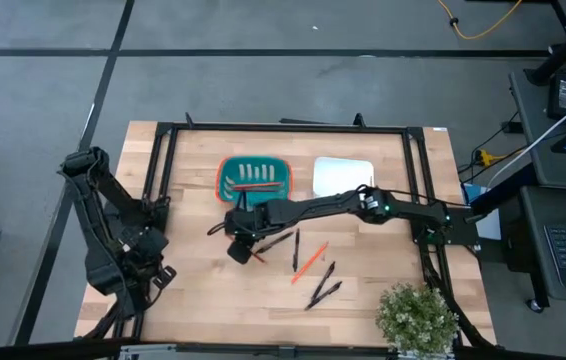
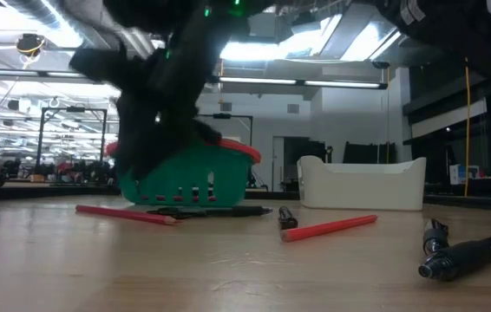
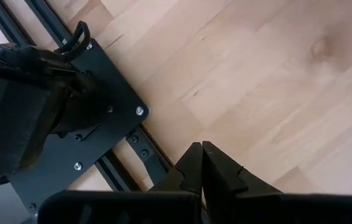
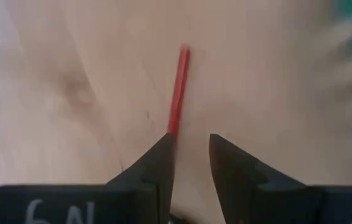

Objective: Sort pens & pencils
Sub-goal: Put the red pencil into the blue bin

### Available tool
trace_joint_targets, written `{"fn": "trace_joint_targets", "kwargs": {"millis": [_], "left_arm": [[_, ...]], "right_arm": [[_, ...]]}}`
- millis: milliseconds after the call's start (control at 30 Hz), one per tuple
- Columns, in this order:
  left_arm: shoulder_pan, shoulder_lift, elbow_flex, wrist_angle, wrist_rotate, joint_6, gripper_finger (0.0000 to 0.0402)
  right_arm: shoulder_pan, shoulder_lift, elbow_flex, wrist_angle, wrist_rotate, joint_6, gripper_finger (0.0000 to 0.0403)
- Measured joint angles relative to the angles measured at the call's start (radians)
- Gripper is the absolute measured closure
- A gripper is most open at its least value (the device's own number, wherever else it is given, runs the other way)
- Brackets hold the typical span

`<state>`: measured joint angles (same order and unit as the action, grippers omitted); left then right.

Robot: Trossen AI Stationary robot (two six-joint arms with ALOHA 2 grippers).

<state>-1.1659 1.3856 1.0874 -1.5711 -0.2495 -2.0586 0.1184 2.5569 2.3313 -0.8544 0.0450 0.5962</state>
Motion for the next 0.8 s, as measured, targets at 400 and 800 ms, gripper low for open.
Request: {"fn": "trace_joint_targets", "kwargs": {"millis": [400,800], "left_arm": [[-0.062,0.000,0.000,0.000,0.000,0.000,0.0401],[-0.062,0.000,0.000,0.000,-0.011,0.017,0.0401]], "right_arm": [[0.029,0.021,0.000,0.100,-0.010,0.059,0.0301],[0.115,0.020,0.000,0.076,0.014,0.132,0.0301]]}}
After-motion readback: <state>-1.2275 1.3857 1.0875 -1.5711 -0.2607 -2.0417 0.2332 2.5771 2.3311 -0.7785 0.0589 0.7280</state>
